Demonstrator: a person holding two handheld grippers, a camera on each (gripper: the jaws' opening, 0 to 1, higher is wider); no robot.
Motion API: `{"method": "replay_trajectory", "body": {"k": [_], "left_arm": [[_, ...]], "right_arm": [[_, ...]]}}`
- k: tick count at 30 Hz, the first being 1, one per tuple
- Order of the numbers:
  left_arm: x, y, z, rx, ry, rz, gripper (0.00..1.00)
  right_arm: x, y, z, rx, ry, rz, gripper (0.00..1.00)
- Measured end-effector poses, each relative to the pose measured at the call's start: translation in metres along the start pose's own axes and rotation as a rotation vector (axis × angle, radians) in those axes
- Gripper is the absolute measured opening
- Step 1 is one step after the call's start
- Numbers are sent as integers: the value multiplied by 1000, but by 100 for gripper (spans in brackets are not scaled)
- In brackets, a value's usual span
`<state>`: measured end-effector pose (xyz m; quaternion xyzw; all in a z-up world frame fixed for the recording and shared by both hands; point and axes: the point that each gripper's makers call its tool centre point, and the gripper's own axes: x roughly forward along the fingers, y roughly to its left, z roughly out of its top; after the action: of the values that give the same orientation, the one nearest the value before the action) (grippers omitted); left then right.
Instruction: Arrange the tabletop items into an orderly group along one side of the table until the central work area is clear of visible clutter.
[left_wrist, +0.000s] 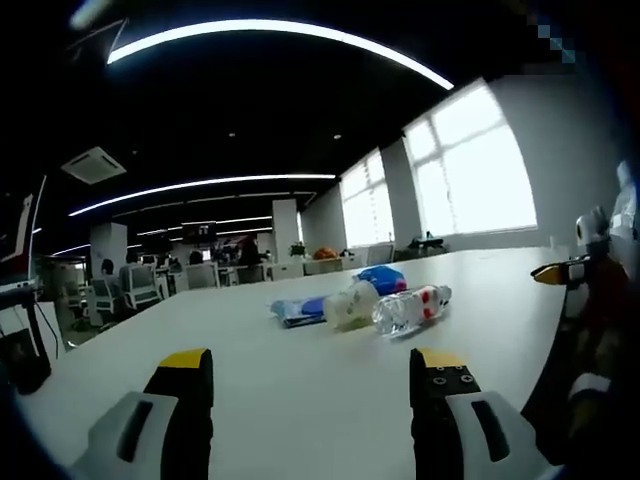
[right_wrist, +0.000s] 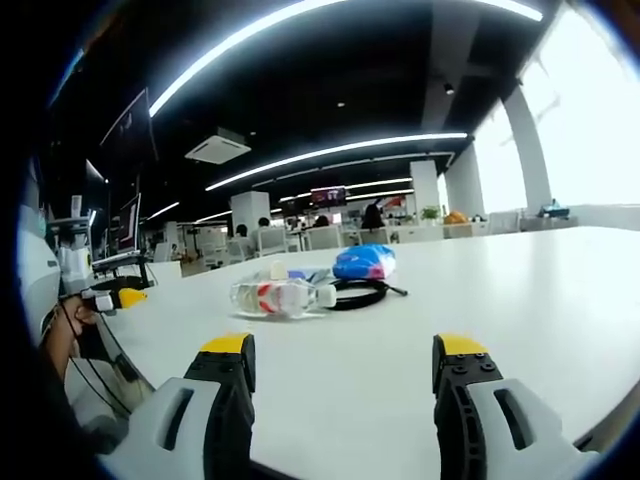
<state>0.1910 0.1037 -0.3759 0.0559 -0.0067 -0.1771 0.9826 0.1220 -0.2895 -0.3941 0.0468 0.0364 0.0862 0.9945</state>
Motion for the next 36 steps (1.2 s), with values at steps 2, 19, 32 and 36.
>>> {"method": "replay_trajectory", "body": {"k": [2,19,32,36], "left_arm": [[1,-1,-1,-2,9,0,80],[0,1,-12,-9,66,13,80],[8,-9,-8,8,74,-26,80],[14,-18,-5,38,85,-61,80]], "right_arm": [[0,-1,-1,2,1,1,69],[1,2,-9,0,20,23,70],[2,3,-7,59,-6,50,66],[3,6,-7,30,0,82,66]]}}
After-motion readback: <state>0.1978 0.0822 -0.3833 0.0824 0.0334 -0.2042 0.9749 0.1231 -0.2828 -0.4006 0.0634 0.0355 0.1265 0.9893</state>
